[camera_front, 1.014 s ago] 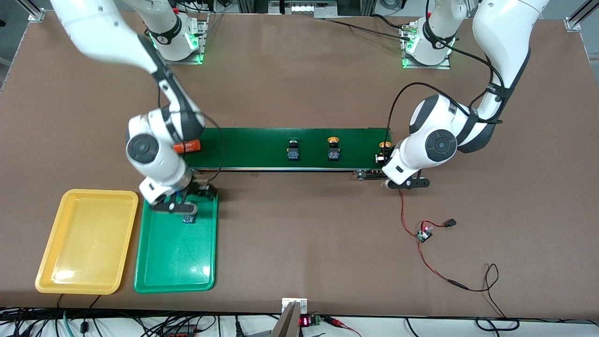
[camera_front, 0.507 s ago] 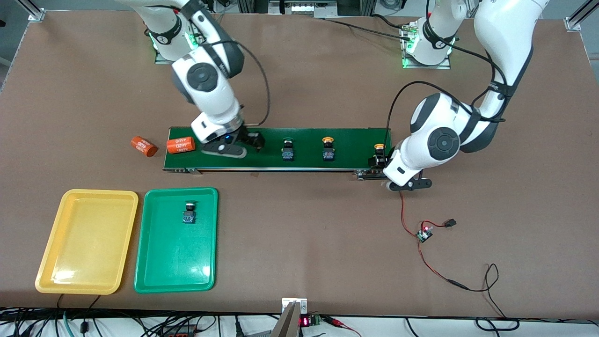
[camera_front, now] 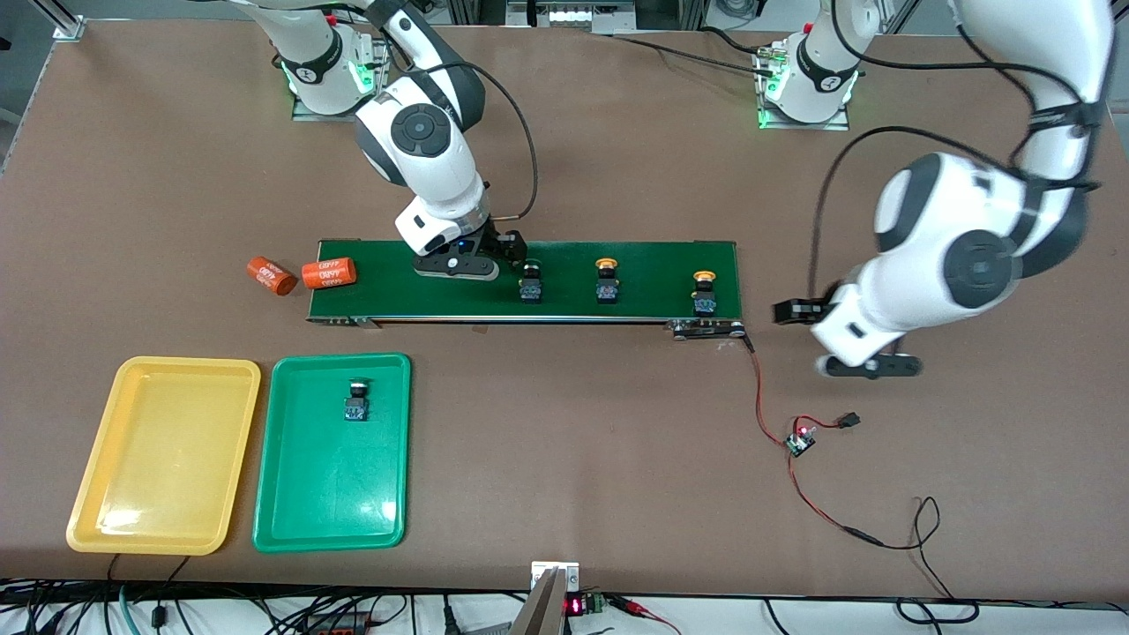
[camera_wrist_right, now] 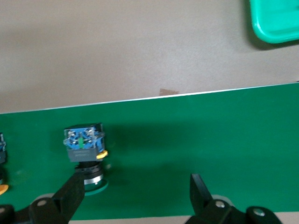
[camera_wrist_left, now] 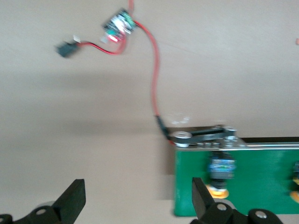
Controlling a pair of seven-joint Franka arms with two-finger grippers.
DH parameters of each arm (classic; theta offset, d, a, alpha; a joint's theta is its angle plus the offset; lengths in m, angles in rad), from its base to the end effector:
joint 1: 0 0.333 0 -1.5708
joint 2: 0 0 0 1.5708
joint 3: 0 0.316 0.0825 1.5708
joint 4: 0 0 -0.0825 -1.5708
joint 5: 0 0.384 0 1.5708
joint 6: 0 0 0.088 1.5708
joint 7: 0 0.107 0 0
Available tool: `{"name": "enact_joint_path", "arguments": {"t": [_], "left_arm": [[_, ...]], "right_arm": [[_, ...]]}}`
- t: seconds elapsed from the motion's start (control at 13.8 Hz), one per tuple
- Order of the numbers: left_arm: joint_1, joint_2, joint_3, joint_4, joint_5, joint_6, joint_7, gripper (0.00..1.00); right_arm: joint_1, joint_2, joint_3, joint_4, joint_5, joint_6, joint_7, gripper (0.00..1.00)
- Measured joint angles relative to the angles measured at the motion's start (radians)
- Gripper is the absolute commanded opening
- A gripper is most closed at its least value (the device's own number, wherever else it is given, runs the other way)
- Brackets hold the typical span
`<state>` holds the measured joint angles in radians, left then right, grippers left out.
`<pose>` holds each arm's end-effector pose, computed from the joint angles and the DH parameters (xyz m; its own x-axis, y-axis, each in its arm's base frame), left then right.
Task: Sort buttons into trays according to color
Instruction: 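Grasp the next belt button with the right gripper while the left withdraws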
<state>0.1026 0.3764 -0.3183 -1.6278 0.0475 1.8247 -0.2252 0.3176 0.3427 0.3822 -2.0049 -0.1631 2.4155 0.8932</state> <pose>0.6326 -0.1130 0.3995 0.9852 0.0024 -0.1713 0.0084 -0.9994 0.0344 0.4740 0.3862 0.3060 0.9929 -0.1046 0.0567 -0.0998 -0.9918 -0.0803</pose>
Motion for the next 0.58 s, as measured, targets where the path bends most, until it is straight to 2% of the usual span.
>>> {"name": "enact_joint_path", "arguments": {"t": [0.29,0.58], "left_arm": [[0.004,-0.081,0.126,-0.033,0.000,-0.023,0.142,1.00],[0.001,-0.215,0.198,-0.118,0.000,-0.067,0.166,1.00]], "right_arm": [[0.027,0.040,-0.001,0.022,-0.065,0.000,0.062,1.00],[0.034,0.087,-0.006,0.061,-0.077,0.003,0.074,1.00]]}}
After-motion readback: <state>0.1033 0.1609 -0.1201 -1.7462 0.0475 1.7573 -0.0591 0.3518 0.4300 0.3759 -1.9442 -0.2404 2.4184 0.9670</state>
